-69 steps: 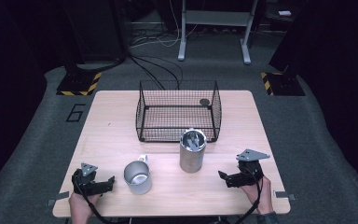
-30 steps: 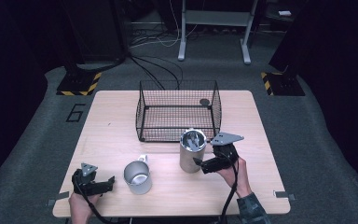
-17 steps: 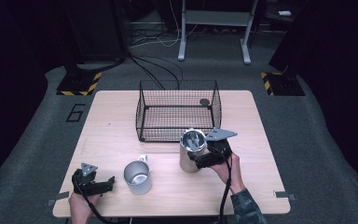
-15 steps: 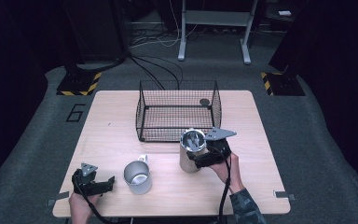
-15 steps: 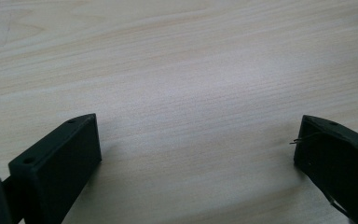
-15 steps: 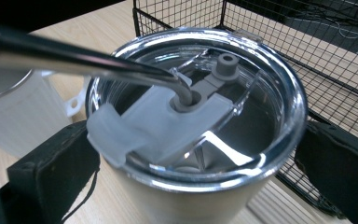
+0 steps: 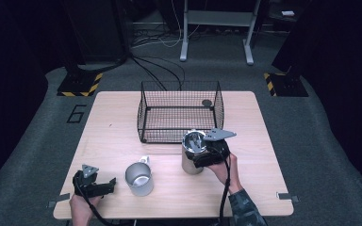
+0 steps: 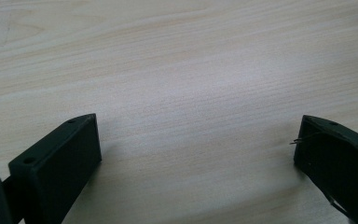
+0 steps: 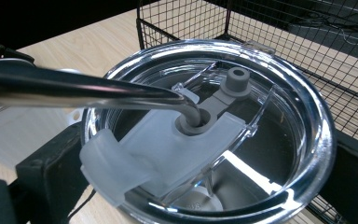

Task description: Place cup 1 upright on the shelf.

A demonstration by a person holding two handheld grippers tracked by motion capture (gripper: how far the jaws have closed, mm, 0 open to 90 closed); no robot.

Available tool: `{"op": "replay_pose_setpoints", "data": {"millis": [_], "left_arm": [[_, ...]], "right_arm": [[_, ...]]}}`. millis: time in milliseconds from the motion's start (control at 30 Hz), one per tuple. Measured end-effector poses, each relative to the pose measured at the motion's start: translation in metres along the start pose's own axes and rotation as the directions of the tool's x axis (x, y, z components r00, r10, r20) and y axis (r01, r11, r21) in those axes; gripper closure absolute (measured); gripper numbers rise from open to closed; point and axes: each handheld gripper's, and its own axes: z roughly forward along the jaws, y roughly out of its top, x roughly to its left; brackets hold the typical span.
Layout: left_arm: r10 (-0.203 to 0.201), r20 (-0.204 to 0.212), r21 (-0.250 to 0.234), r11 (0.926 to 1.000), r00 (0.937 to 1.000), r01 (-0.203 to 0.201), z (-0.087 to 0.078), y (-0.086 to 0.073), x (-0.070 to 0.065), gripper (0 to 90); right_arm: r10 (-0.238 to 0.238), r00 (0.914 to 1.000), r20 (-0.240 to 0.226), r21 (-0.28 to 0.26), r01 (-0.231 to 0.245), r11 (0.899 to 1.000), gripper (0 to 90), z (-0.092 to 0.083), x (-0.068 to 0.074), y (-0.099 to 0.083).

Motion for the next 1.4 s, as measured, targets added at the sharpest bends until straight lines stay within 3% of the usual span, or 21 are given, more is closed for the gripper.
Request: {"op": "replay_pose_setpoints", "data": {"millis": [500,1000,1400], "left_arm": [[0.001,0.002,-0.001,1.0,1.0,-0.001,0.0,0.0,0.0,0.5],[0.007,0.007,-0.001,1.0,1.0,-0.006,0.0,0.0,0.0,0.5],[0.006,0.007,-0.001,1.0,1.0,-0.006,0.0,0.0,0.0,0.5]], "right_arm": [[-0.01,0.9998,0.015,-0.033,0.011,0.999,3.3,0.001,0.002,-0.003],[-0.024,0.9996,-0.012,-0.031,0.024,0.999,3.5,0.0,0.001,-0.003],[-0.021,0.9997,-0.012,-0.047,0.021,0.999,3.5,-0.011,0.001,0.004]]}}
